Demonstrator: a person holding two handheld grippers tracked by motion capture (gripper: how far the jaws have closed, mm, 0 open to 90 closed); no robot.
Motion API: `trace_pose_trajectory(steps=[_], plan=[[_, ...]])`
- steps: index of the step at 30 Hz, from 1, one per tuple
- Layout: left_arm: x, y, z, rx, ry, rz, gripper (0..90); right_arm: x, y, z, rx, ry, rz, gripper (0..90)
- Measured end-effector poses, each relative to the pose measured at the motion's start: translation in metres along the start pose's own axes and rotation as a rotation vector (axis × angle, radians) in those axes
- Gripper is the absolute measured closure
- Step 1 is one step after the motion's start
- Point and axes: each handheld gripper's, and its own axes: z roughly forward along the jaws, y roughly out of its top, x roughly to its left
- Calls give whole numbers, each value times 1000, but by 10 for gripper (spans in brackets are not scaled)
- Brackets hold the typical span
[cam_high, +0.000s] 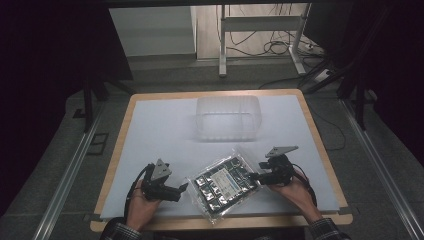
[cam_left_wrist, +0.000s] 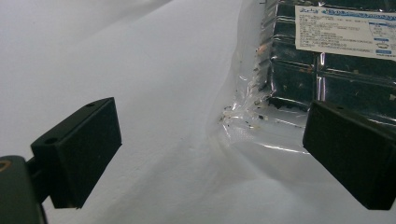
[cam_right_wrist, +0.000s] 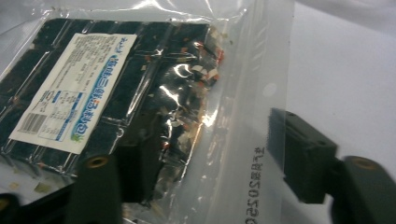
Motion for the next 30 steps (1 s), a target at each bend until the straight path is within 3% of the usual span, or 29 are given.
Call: trace_pose_trajectory(steps=[3,4,7,13,19,24,30], plan=[[0,0,0,0,-1,0,40,2,0,-1,-2,1,1,445],[0,0,0,0,-1,0,40,3,1,-3,-4,0,-4,536],[0,0,0,3,1,3,41,4,0,-3,1,-5,-15,637],[-1,0,1,4,1,7,42,9,-3,4,44,12,-44,724],[-1,1,0,-2,3,11,42,7,-3,5,62,9,-2,866],[-1,1,0,-5,5,11,43,9,-1,3,48,4,6,886],[-1,1,-2,-21,6,11,44,7,5,-8,6,46,44,887]])
